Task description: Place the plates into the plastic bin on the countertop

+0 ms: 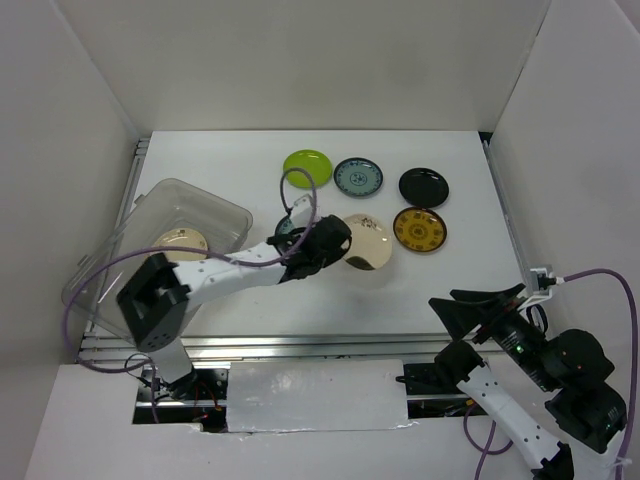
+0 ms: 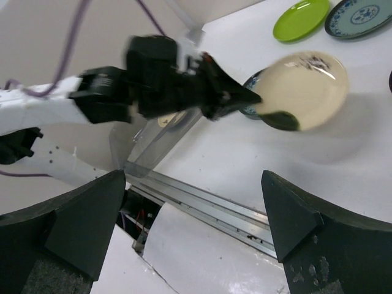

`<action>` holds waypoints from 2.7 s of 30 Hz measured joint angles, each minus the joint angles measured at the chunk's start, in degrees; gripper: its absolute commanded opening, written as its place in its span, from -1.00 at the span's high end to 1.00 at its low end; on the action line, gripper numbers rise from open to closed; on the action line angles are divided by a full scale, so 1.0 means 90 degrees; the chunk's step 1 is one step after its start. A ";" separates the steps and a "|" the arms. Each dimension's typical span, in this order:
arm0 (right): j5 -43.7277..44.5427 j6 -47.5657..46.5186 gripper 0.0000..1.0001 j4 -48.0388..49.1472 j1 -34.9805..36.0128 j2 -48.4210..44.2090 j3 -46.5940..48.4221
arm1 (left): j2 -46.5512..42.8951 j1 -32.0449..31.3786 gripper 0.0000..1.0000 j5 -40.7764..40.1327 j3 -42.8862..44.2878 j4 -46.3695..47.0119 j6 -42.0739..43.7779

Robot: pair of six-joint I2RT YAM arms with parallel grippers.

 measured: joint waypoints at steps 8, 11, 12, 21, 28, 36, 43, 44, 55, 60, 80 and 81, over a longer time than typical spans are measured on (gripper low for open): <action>0.0085 -0.0068 -1.00 -0.0010 0.0056 0.0000 0.0041 | -0.2591 0.2888 1.00 0.0867 -0.0376 -0.0641 0.0911; 0.0100 -0.0070 -1.00 0.0005 0.0175 0.0000 0.0010 | -0.3526 0.4993 1.00 0.1081 -0.1183 -0.0872 0.1180; 0.0102 -0.0070 -1.00 0.0012 0.0214 0.0000 -0.0015 | -0.3779 0.5637 1.00 0.1149 -0.1418 -0.1005 0.1309; 0.0102 -0.0068 -1.00 0.0039 0.0287 0.0002 -0.0158 | -0.4046 0.8089 1.00 0.1855 -0.2161 -0.1868 0.2062; 0.0092 -0.0051 -1.00 0.0058 0.0289 0.0007 -0.0228 | -0.3682 0.8279 0.53 0.2171 -0.2433 -0.1877 0.2329; 0.0075 -0.0049 -1.00 0.0146 0.0291 0.0070 -0.0287 | -0.4364 0.8199 -0.99 0.2327 -0.2419 -0.2174 0.2611; 0.0073 0.0029 -1.00 0.0357 0.0296 0.0080 -0.0566 | -0.5710 0.5331 -0.99 0.2203 -0.1800 -0.1814 0.2803; 0.0068 0.0049 -1.00 0.0381 0.0296 0.0080 -0.0624 | -0.5773 0.4707 -0.99 0.2203 -0.1770 -0.1673 0.2769; -0.0124 0.0209 -1.00 0.0726 0.0301 0.0209 -0.0784 | -0.4129 0.0823 -0.99 0.0707 -0.3104 -0.0056 0.0899; -0.0148 0.0211 -1.00 0.0726 0.0301 0.0197 -0.0782 | -0.3174 0.0901 -0.98 -0.0044 -0.3473 0.0459 -0.0051; -0.0049 0.0158 -1.00 0.0376 0.0301 -0.0049 -0.0486 | 0.0066 0.1923 0.31 -0.0151 -0.1994 0.1637 -0.1059; -0.0049 0.0158 -1.00 0.0359 0.0301 -0.0058 -0.0478 | 0.0085 0.1936 0.47 -0.0083 -0.2028 0.1632 -0.1081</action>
